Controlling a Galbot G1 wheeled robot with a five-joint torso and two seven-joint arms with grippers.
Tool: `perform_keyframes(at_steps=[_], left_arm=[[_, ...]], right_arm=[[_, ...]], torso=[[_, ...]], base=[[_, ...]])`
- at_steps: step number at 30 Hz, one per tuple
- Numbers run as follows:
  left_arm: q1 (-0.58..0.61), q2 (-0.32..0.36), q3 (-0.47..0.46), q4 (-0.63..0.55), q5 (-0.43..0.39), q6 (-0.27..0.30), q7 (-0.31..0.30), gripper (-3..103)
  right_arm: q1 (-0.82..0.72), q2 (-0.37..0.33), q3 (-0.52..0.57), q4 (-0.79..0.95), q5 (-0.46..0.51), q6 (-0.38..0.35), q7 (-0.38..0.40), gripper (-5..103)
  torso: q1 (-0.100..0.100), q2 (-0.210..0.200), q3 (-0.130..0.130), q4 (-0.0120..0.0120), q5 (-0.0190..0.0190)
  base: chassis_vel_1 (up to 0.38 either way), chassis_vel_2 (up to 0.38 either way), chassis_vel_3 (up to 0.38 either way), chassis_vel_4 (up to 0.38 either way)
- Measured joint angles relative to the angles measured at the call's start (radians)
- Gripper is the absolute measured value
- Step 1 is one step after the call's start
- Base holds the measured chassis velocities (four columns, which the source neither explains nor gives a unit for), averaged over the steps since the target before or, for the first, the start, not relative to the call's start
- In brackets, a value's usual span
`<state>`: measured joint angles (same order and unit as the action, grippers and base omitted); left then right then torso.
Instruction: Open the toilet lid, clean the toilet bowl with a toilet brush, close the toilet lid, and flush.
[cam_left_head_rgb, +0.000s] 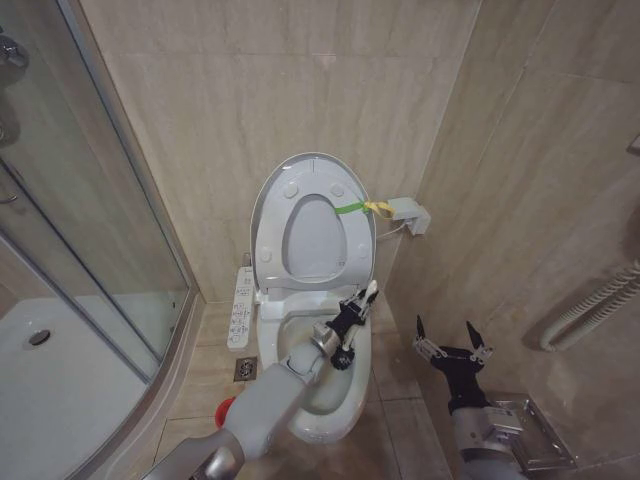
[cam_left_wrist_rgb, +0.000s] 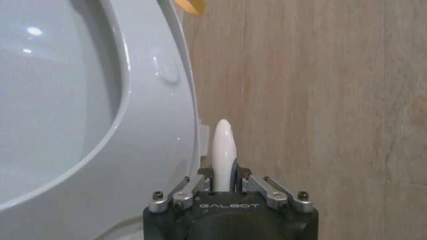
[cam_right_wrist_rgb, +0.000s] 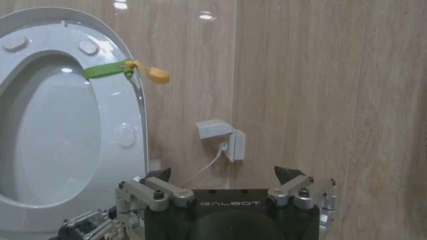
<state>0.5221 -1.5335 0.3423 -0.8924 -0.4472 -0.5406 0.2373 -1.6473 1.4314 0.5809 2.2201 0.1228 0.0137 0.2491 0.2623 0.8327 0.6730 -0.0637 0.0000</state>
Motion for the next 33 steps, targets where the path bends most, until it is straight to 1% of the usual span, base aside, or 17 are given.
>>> perform_keyframes(at_steps=[8,11,14,16,17,20,23,25,27,33], left_arm=[[0.053,0.031,0.011,0.047,0.008,-0.013,0.037,22],[0.060,0.045,0.015,0.054,0.021,-0.028,0.069,22],[0.051,0.047,0.009,0.042,0.017,-0.028,0.064,22],[0.036,0.040,0.002,0.019,0.000,-0.027,0.042,22],[0.027,0.033,0.000,0.003,-0.011,-0.027,0.030,22],[0.018,0.026,-0.006,-0.021,-0.027,-0.028,0.021,22],[0.015,0.022,-0.010,-0.031,-0.042,-0.028,0.025,21],[0.015,0.023,-0.011,-0.011,-0.045,-0.028,0.043,21],[0.023,0.031,-0.008,0.016,-0.045,-0.028,0.052,21],[0.051,0.058,0.006,0.038,-0.042,-0.022,0.053,21]], right_arm=[[0.000,0.000,0.000,0.000,0.000,0.000,0.000,100],[0.000,0.000,0.000,0.000,0.000,0.000,0.000,100],[0.000,0.000,0.000,0.000,0.000,0.000,0.000,100],[0.000,0.000,0.000,0.000,0.000,0.000,0.000,100],[0.000,0.000,0.000,0.000,0.000,0.000,0.000,100],[0.000,0.000,0.000,0.000,0.000,0.000,0.000,100],[0.000,0.000,0.000,0.000,0.000,0.000,0.000,100],[0.000,0.000,0.000,0.000,0.000,0.000,0.000,100],[0.000,0.000,0.000,0.000,0.000,0.000,0.000,100],[0.000,0.000,0.000,0.000,0.000,0.000,0.000,100]], torso=[[0.000,0.000,0.000,0.0003,-0.0001],[0.000,0.000,0.000,0.0003,-0.0001],[0.000,0.000,0.000,0.0003,0.0000],[0.000,0.000,0.000,0.0002,0.0000],[0.000,0.000,0.000,-0.0002,0.0000],[0.000,0.000,0.000,-0.0003,0.0000],[0.000,0.000,0.000,-0.0002,-0.0001],[0.000,0.000,0.000,0.0000,0.0000],[0.000,0.000,0.000,0.0002,0.0000],[0.000,0.000,0.000,0.0003,0.0000]], base=[[0.000,0.000,0.000,0.000],[0.000,0.000,0.000,0.000],[0.000,0.000,0.000,0.000],[0.000,0.000,0.000,0.000],[0.000,0.000,0.000,0.000],[0.000,0.000,0.000,0.000],[0.000,0.000,0.000,0.000],[0.000,0.000,0.000,0.000],[0.000,0.000,0.000,0.000],[0.000,0.000,0.000,0.000]])
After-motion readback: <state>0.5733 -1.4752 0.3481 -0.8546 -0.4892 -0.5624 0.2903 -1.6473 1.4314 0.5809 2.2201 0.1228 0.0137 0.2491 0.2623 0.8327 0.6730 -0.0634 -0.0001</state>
